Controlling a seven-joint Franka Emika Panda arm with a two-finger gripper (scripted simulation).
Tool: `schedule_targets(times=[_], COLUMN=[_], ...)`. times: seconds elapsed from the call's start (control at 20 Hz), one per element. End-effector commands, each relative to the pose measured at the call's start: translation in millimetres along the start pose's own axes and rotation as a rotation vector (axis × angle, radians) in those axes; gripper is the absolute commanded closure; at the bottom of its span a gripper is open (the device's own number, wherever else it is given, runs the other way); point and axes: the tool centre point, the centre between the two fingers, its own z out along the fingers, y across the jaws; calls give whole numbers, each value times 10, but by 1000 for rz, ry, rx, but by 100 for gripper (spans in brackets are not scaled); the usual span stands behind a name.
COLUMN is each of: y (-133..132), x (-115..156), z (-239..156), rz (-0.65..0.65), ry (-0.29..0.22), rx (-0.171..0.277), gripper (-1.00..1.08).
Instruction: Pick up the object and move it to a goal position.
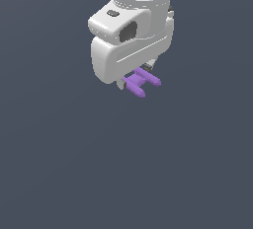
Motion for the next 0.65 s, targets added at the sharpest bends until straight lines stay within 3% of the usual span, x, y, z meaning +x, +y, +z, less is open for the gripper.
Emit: schedule_targets(times=[0.0, 0.6], y=[-20, -49], x=[40, 124], z=[-125, -348], rz=[1, 1], ry=[-2, -3], rx=[2, 3], gripper=[108, 108])
